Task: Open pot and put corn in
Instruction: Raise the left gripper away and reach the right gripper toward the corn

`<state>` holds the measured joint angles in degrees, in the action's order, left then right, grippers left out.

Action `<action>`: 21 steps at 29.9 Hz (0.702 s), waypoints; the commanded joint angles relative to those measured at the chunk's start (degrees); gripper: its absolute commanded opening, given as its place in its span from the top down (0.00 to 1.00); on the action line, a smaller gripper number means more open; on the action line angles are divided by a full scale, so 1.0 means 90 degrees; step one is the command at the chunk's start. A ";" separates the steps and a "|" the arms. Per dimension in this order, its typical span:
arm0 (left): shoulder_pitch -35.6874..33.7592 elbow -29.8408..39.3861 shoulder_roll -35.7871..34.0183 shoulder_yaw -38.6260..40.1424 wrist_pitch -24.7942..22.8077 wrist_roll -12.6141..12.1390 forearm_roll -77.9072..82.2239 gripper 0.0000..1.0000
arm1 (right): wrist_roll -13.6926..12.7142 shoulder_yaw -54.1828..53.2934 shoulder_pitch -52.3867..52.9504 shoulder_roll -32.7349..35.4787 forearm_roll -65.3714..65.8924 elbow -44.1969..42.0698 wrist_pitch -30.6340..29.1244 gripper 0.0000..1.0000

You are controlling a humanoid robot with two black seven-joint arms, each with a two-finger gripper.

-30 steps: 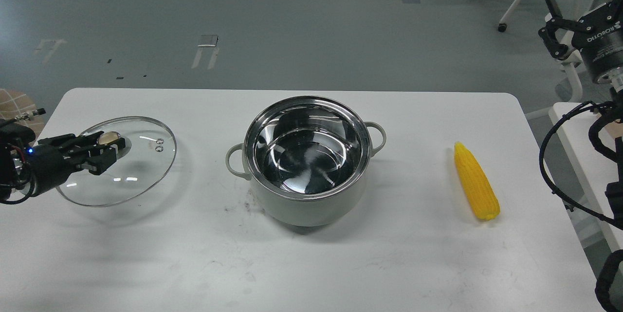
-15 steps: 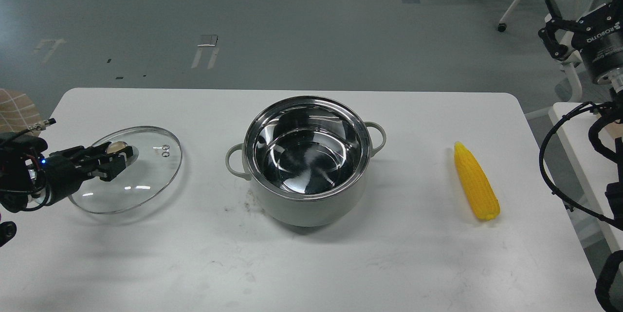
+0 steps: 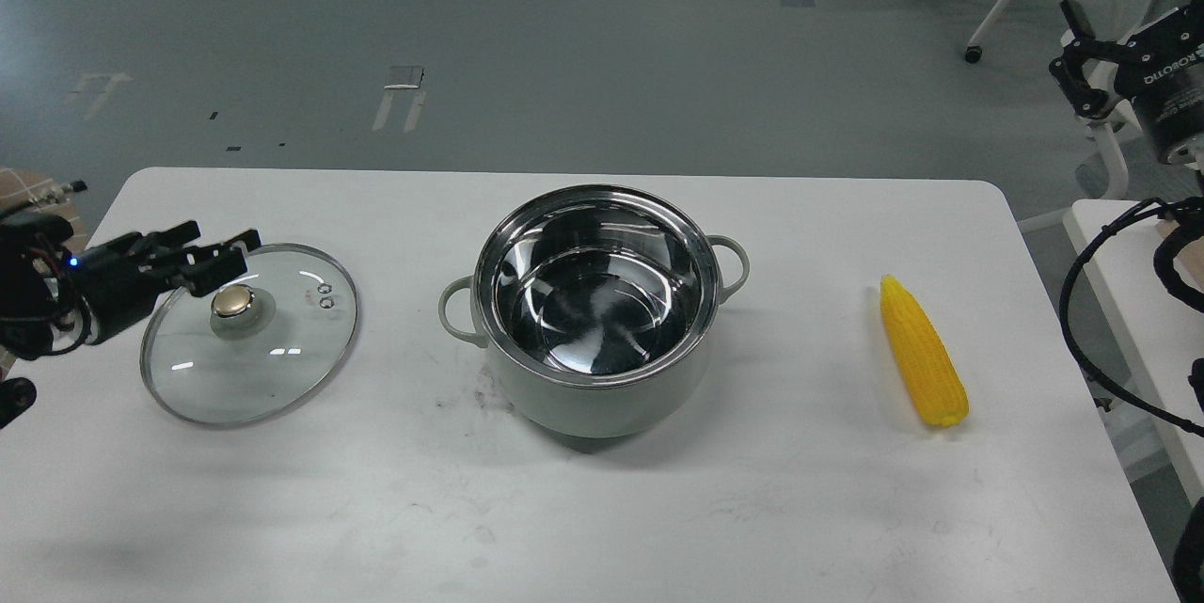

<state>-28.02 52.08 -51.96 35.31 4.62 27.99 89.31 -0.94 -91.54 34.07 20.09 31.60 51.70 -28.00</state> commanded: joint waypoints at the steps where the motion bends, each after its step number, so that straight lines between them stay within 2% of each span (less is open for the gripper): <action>1: -0.0831 -0.0006 0.0061 -0.0017 -0.0113 0.0001 -0.1424 0.04 | -0.0002 0.0386 -0.0016 0.0452 0.0384 0.0134 0.0000 0.00; 3: -0.1512 -0.0006 0.0410 0.0003 -0.0463 0.0001 -0.2875 0.04 | -0.0002 0.0533 -0.0054 0.0638 0.0803 0.0435 0.0000 0.00; 5: -0.1856 0.0004 0.0646 0.0003 -0.0659 0.0001 -0.3699 0.04 | -0.0002 0.0562 -0.0103 0.0687 0.1116 0.0690 0.0000 0.00; 10: -0.2618 0.0004 0.0910 0.0022 -0.1498 0.0001 -0.6645 0.02 | -0.0022 0.0621 -0.0532 0.0863 0.3328 0.1841 0.0000 0.00; 12: -0.2746 0.0004 0.0969 0.0090 -0.1753 0.0001 -0.7264 0.02 | -0.0051 0.0621 -0.0669 0.0873 0.3976 0.2106 0.0000 0.00; 14: -0.2785 -0.0006 0.1057 0.0411 -0.2395 0.0001 -0.8424 0.02 | -0.0051 0.0621 -0.0961 0.0921 0.5261 0.2554 0.0000 0.00; 15: -0.2785 -0.0006 0.1076 0.0510 -0.2582 0.0001 -0.8642 0.02 | -0.0051 0.0631 -0.1021 0.0951 0.5548 0.2644 0.0000 0.00; 17: -0.2708 -0.0025 0.1261 0.0870 -0.3294 0.0001 -0.9208 0.02 | -0.0051 0.0786 -0.1274 0.1077 0.6475 0.2849 0.0000 0.00; 21: -0.2464 -0.0025 0.1486 0.1019 -0.3625 -0.0044 -0.9289 0.02 | -0.0061 0.1449 -0.1305 0.1312 0.7385 0.2840 0.0000 0.00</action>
<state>-51.86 51.89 -40.16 43.41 -25.67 27.93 6.73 -1.41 -82.83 22.66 30.42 91.48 77.12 -28.02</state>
